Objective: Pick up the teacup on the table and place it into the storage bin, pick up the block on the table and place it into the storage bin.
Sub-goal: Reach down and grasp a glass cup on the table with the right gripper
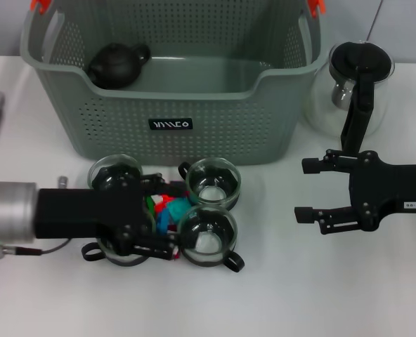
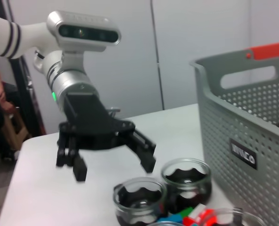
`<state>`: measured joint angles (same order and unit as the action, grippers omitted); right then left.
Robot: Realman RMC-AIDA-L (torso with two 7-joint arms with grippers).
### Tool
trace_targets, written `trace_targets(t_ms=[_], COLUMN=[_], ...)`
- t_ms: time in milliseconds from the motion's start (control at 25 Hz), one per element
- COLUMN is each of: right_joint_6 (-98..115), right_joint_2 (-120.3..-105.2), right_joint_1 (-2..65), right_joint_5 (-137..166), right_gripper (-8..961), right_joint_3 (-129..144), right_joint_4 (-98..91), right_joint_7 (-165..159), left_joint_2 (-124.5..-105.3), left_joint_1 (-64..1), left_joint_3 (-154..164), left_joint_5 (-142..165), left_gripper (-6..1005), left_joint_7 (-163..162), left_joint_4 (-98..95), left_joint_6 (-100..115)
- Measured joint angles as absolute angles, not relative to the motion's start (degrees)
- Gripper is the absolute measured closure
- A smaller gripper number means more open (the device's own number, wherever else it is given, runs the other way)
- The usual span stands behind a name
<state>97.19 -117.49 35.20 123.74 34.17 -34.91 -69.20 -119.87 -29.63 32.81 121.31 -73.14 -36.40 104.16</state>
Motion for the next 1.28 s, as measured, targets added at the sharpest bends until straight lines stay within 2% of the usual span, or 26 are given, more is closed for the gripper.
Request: trace_targets(t_ms=[200, 440, 800, 1280], right_joint_6=[99.4, 102.3, 102.2, 101.7], right_joint_2=[-117.21, -117.17, -117.03, -120.19], right_joint_1=[35.5, 36.0, 41.9, 49.8], right_joint_5=[123.9, 124.1, 124.4, 130.3], right_gripper=[29, 29, 28, 28], right_joint_3=[34.2, 37.7, 50.2, 64.2], right_joint_4=[-36.4, -40.8, -43.0, -51.7], right_joint_7=[-70.6, -74.4, -84.8, -99.9], left_joint_2=[-119.01, -119.32, -118.86, -118.82], left_joint_1=[-28.2, -27.1, -27.0, -26.6], left_joint_3=[30.0, 30.1, 29.9, 29.3], left_joint_5=[121.6, 122.9, 127.0, 130.6], left_gripper=[65, 65, 65, 65], left_joint_7=[-73.1, -73.0, -72.5, -72.3], left_joint_4=[-37.3, -38.4, -39.4, -40.4], left_joint_6=[108.1, 107.7, 107.6, 106.3])
